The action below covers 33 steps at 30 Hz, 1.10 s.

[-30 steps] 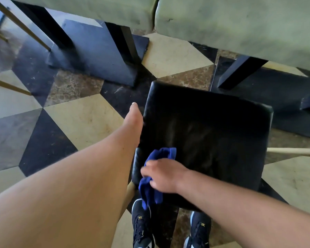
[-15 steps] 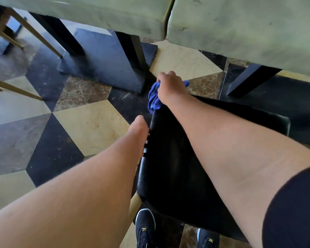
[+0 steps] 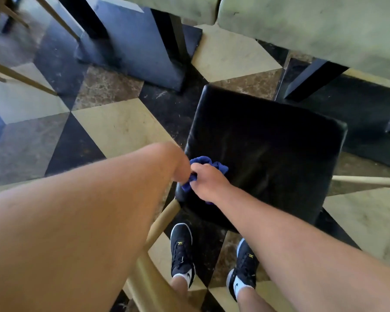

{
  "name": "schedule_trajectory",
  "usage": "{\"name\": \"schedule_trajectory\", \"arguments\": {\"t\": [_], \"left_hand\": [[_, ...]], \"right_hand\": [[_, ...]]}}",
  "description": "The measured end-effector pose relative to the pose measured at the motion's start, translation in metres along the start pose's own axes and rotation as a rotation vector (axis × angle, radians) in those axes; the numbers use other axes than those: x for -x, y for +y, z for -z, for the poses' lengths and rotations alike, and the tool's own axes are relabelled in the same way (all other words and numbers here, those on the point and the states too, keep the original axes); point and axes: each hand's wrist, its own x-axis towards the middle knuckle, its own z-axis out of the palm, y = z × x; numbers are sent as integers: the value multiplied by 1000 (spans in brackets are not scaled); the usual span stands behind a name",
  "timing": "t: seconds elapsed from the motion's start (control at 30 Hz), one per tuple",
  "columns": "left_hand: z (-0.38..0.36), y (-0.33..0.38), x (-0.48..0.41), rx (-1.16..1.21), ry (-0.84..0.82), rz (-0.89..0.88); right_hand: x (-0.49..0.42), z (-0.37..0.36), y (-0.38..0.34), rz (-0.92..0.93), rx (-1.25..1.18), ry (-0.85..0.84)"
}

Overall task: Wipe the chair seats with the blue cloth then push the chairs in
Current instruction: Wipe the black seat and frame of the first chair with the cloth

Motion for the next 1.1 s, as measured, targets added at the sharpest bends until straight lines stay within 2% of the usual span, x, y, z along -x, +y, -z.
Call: {"name": "schedule_trajectory", "arguments": {"t": [0.1,0.2,0.3,0.37,0.47,0.53,0.6,0.7,0.8,0.9,0.93,1.0,1.07,1.1], "left_hand": [[0,-19,20,-342,-155,-32],[2,-33,47,-404,-295,-12],[0,-49,71,-383,-277,-128],[3,-65,84,-218,-235,-177],[6,-90,110,137,-178,-159],[-3,-103,122,355,-56,-193],[-19,-114,131,620,123,-205],[-47,-124,140,908,382,-247],[-72,-128,150,1149,445,-260],[-88,-129,154,1343,365,-286],[-89,-130,156,1474,283,-324],[-88,-136,156,1754,93,-422],[-87,-144,156,1750,79,-476],[-85,-147,154,1670,122,-481]], "right_hand": [[18,-19,-13,-63,-56,-260],[37,-36,-34,-182,-412,-284],[52,-35,-53,-317,-640,-313],[63,-30,-63,-356,-808,-338],[90,-14,-85,-452,-1021,-332],[104,0,-99,-450,-1114,-409],[115,18,-116,-392,-1199,-558],[135,42,-141,-310,-1081,-631],[158,57,-160,-273,-956,-445],[184,66,-181,-207,-908,-194],[193,67,-190,-136,-811,-151],[209,61,-205,81,-470,-65],[222,49,-209,221,-198,55],[226,45,-208,239,-166,130]]}}
